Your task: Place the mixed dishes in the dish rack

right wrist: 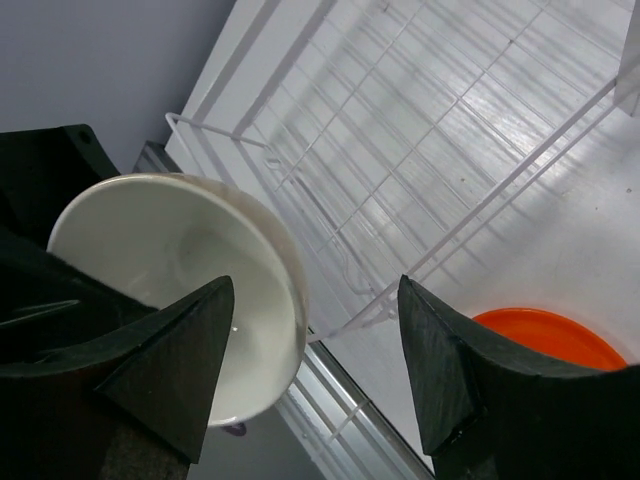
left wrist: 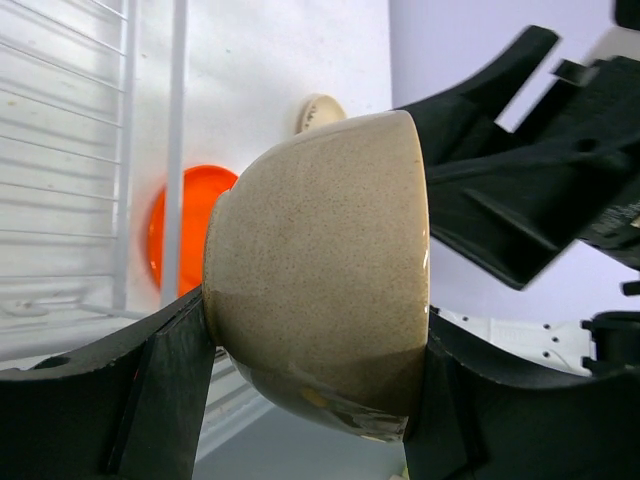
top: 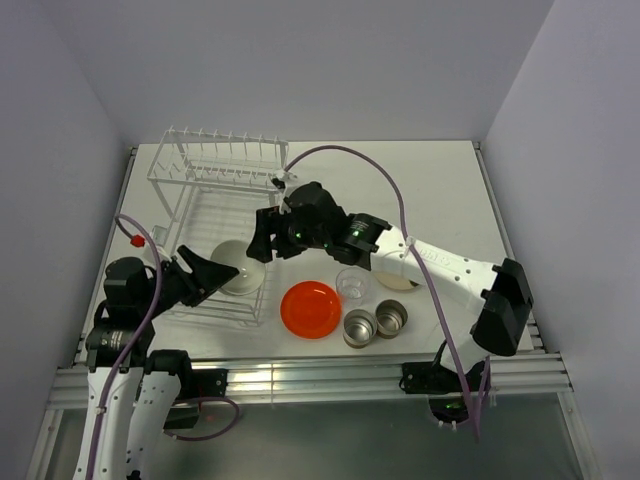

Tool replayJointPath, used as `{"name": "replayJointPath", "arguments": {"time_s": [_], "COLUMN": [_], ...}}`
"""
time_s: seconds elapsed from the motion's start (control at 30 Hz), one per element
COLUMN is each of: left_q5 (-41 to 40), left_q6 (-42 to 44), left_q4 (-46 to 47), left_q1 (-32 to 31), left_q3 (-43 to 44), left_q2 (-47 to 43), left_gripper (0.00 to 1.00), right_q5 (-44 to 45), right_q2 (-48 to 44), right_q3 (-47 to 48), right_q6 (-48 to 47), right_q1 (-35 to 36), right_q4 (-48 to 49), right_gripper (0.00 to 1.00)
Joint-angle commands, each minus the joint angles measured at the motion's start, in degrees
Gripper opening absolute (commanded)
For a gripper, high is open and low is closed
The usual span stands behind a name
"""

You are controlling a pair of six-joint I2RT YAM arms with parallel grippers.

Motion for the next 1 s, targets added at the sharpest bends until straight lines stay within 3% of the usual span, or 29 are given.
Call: {"name": "replayJointPath", "arguments": {"time_s": [0.0, 0.27, 0.5, 0.97], "left_q5": [-3.1, -14.7, -25.6, -40.2], "left_q6": [3.8, 10.4, 17.1, 23.2], "left_q4": [-0.6, -8.9, -15.2, -16.9], "left_q1": [0.0, 0.0, 0.0, 0.0], "left_q3": [5.4, 12.4, 19.0, 23.1], "left_q2": [0.2, 3.5, 10.1, 21.6], "left_gripper": [0.00, 0.00, 0.00, 0.00], "right_q5": [0.3, 2.7, 2.4, -0.6], "right_q2": [-4.3, -6.8, -13.4, -23.8], "right_q3": [-0.5, -0.4, -6.0, -15.5], "right_q6": [-0.3, -0.8, -0.2, -0.5], "right_q1": [-0.7, -1.1, -4.2, -10.9], "right_q4": [3.6, 2.0, 2.3, 3.5], "right_gripper": [0.74, 0.76, 0.76, 0.76]}}
